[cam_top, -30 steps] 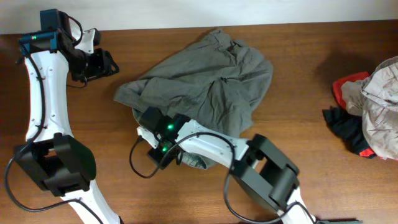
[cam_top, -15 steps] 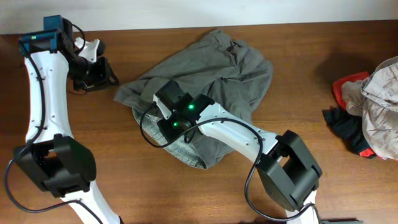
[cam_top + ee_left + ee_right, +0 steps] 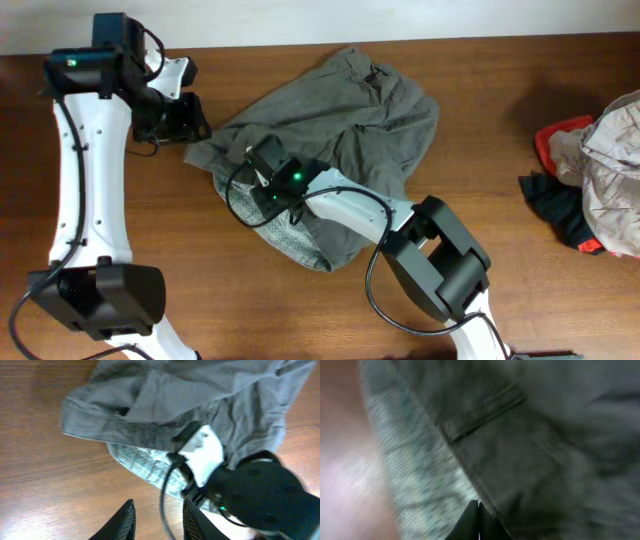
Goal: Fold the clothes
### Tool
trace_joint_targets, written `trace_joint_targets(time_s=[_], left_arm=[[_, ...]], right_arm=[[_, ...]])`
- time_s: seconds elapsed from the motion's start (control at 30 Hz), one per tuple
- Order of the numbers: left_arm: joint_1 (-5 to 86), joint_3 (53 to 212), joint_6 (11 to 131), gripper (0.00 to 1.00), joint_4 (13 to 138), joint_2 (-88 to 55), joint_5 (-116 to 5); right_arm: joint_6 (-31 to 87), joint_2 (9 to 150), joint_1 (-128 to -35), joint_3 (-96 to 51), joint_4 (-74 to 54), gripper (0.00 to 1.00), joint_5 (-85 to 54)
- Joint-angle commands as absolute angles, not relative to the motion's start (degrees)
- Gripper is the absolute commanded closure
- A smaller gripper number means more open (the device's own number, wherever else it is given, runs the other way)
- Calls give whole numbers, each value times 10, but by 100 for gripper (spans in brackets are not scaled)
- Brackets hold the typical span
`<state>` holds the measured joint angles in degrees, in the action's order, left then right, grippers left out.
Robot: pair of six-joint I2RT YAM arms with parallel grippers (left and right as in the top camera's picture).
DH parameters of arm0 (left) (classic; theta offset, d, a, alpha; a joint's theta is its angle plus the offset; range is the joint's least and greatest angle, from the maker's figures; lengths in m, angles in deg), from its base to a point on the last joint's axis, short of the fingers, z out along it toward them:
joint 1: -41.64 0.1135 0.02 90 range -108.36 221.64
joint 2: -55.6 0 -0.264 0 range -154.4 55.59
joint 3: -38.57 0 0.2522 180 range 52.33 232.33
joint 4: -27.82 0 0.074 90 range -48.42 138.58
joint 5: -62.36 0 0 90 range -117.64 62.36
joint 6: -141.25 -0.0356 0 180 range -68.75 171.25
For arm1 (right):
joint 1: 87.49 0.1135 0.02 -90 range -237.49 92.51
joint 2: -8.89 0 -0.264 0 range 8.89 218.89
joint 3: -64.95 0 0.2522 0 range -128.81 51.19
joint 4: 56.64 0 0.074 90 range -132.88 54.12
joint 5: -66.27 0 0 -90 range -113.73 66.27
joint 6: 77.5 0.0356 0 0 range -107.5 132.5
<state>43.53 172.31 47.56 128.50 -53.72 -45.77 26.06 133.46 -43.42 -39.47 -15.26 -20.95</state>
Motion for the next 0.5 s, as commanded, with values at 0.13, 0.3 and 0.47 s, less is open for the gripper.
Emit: trace_joint_targets(time_s=[0.13,0.3,0.47], left_arm=[[401,1564,498,65,1184,-534,-424],[361,1446,500,65,1073,-533,-428],[325,1362,495,65,975,-533,-384]], right_arm=[[284,1332,-547,-446,-152,96,-206],[275,1332,-552,-446,-152,95,-164],[264,1324,-549,-446,-146,93,-138]])
